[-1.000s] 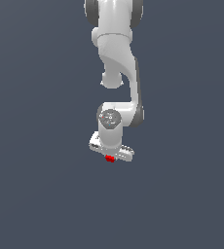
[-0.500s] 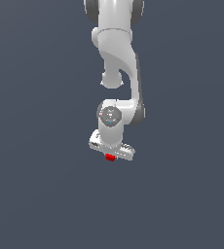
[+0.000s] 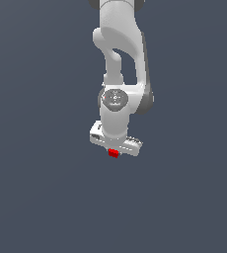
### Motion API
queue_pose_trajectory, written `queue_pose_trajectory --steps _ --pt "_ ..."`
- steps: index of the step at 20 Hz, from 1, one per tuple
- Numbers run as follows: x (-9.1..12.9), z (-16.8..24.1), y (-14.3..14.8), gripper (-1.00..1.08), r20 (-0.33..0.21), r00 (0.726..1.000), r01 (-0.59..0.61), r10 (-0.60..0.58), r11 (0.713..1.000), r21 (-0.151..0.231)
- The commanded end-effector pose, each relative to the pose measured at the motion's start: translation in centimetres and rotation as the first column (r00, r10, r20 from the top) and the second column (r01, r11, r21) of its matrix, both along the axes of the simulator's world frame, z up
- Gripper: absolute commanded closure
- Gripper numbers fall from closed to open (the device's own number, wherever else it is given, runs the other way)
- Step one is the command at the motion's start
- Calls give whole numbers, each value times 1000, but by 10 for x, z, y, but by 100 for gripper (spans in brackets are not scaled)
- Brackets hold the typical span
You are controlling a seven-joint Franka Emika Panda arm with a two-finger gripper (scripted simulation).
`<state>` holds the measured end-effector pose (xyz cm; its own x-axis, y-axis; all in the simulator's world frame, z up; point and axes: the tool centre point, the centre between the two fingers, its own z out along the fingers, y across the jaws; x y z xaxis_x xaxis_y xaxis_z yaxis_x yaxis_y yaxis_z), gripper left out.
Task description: Pick up the red cube and move it to a goal position.
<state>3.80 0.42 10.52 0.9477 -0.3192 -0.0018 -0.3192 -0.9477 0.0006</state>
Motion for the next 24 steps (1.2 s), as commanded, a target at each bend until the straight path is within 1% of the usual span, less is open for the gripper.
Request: queue_pose_trajectory --steps 1,14,24 --pt "1 28 3 108 2 1000 0 0 1000 0" --pt "4 183 18 108 2 1000 1 -1 1000 -1" --pt "10 286 29 108 2 1000 1 -1 1000 -1"
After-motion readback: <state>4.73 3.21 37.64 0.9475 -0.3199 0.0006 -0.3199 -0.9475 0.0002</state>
